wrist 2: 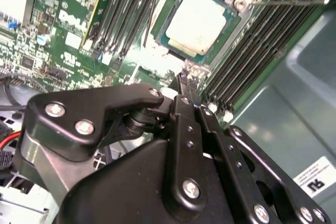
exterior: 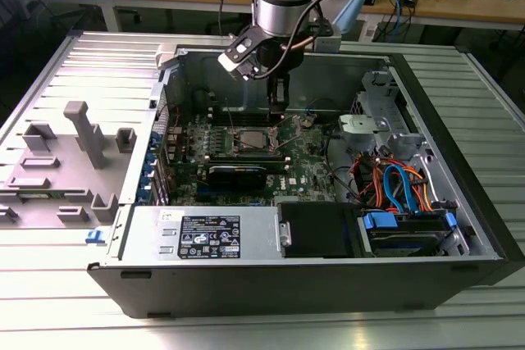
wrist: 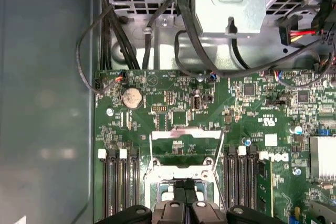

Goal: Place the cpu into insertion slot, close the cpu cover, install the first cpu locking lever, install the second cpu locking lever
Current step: 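Close the cpu cover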

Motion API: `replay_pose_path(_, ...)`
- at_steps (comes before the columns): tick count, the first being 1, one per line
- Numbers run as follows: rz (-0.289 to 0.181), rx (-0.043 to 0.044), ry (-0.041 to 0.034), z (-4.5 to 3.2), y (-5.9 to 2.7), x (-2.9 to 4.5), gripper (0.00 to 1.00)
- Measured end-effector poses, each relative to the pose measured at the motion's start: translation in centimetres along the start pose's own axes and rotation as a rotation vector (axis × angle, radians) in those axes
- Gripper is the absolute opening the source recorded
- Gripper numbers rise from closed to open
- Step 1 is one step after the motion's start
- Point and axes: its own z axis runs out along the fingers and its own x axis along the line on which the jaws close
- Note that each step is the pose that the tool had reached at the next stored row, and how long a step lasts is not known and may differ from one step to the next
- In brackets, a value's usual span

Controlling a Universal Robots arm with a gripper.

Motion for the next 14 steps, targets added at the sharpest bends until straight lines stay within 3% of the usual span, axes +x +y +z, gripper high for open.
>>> replay_pose_path(5, 0.0, 0.0002, -0.0001, -0.02, 0.94, 0.0, 0.11)
replay_pose_path(10, 0.0, 0.0005, 0.0, -0.71, 1.11, -0.02, 0.11)
replay_pose_path(14, 0.0, 0.0024, 0.0003, -0.85, 1.92, -0.02, 0.11)
